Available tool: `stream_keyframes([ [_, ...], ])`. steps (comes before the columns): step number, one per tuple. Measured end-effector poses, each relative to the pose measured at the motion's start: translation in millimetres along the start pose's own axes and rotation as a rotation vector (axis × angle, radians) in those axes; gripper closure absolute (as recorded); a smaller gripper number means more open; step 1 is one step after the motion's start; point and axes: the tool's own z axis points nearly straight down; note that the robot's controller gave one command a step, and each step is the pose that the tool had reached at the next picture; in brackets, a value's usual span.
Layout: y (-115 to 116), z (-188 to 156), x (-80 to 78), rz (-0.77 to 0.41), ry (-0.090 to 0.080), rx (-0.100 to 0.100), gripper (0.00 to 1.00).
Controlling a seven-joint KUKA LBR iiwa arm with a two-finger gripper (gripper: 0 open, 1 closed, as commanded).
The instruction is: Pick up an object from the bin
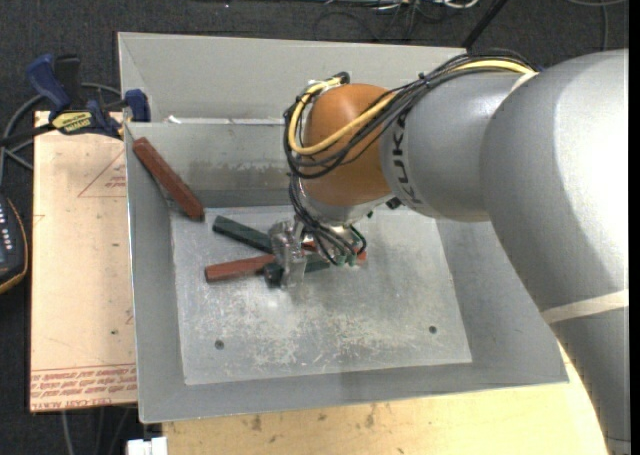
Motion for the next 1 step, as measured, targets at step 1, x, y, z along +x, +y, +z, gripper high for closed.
stream_keyframes([
  [1,-10.1,-152.7,7.7,-0.479,0.0,0.002,1.0],
])
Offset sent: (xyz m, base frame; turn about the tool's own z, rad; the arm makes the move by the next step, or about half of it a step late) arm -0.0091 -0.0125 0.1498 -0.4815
